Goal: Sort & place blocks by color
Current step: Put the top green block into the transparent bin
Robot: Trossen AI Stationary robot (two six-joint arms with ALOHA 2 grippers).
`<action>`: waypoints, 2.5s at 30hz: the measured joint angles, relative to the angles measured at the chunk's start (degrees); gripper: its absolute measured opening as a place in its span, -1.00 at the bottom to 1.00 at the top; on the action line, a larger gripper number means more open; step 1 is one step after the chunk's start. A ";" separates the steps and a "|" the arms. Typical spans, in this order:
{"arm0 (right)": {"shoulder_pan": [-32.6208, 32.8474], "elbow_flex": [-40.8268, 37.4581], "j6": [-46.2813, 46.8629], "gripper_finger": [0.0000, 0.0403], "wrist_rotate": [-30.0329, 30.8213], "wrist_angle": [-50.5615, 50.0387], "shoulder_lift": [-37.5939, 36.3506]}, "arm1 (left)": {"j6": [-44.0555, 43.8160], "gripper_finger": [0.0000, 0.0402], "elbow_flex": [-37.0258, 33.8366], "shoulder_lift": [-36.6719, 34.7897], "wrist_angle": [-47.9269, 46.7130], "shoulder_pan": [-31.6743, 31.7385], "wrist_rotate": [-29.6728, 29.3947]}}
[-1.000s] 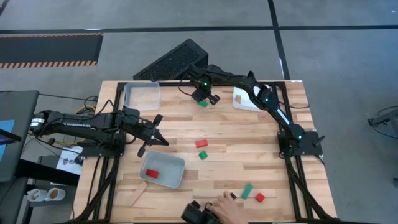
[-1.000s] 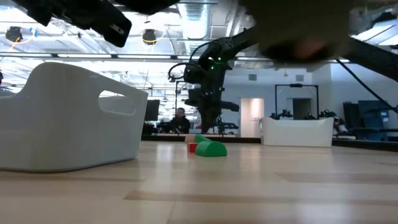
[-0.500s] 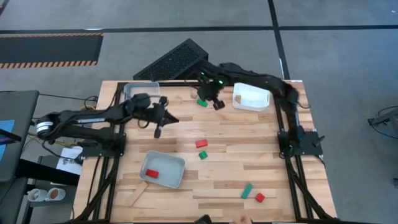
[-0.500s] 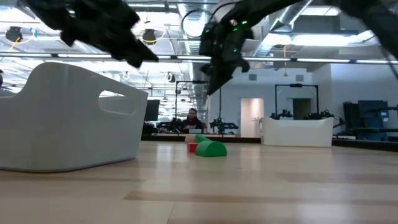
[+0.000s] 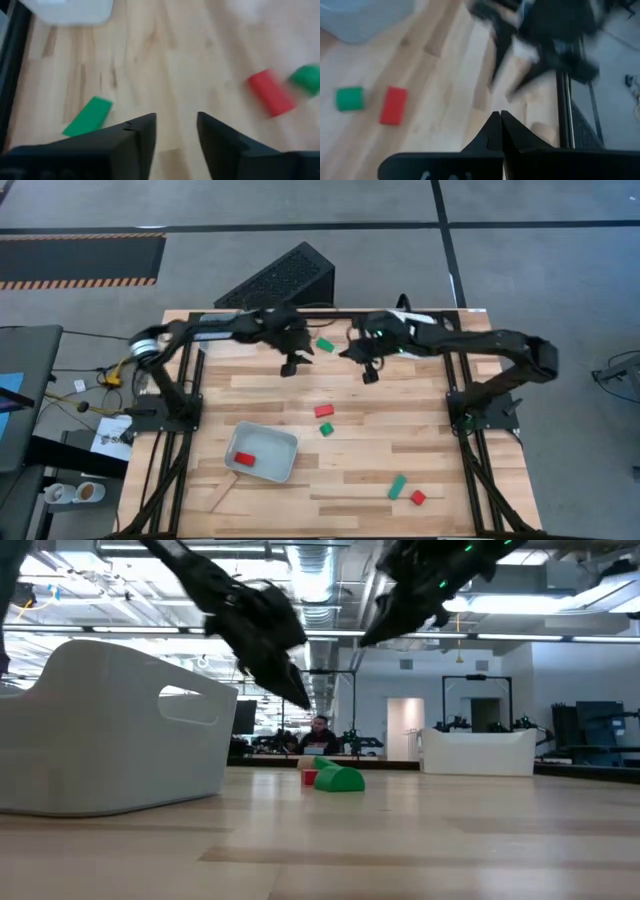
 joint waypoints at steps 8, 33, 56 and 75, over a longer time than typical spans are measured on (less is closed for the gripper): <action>7.90 -3.19 1.90 -0.98 7.96 1.41 -4.28 | 4.88 0.12 18.52 15.21 -12.27 0.93 -7.19; 14.45 -3.37 2.03 -0.96 12.77 0.64 -4.27 | 13.37 0.25 42.60 33.14 -31.30 3.40 -20.41; 14.30 -3.37 3.26 -0.96 13.03 -0.46 -4.23 | 19.56 0.25 45.79 36.06 -32.57 0.63 -25.35; 14.30 -3.36 3.23 -0.96 13.01 -0.57 -4.23 | 24.80 -0.03 45.83 36.06 -33.36 -1.26 -26.23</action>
